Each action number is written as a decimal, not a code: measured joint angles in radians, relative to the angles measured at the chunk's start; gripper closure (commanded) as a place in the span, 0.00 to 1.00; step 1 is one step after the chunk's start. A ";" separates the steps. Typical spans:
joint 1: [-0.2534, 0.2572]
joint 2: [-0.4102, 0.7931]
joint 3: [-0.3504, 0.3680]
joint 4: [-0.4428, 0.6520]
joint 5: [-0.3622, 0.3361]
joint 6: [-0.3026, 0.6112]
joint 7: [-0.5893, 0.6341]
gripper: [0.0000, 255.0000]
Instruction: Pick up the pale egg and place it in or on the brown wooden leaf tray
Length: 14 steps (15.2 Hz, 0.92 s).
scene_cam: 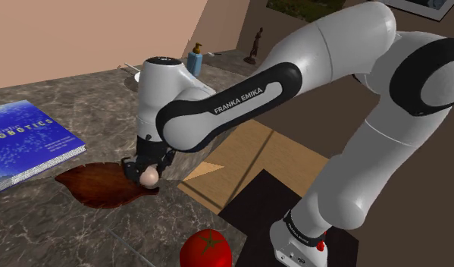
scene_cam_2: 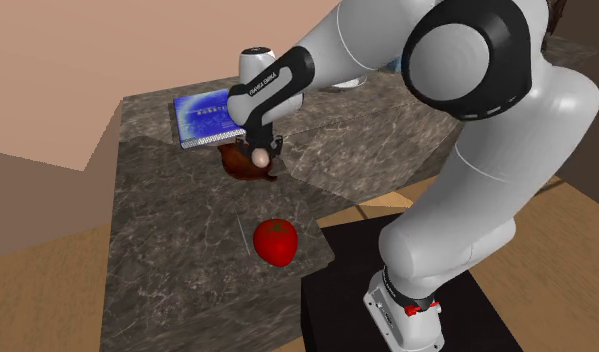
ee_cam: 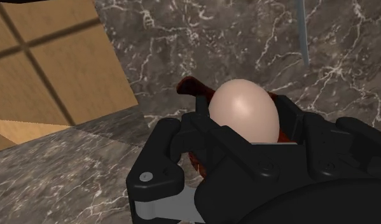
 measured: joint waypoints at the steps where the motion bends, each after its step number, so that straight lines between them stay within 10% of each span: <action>1: 0.004 0.051 -0.003 0.064 -0.033 -0.018 0.023 1.00; 8: 0.050 0.318 -0.047 0.405 -0.173 -0.116 0.085 1.00; 14: 0.069 0.383 -0.061 0.418 -0.203 -0.069 0.103 1.00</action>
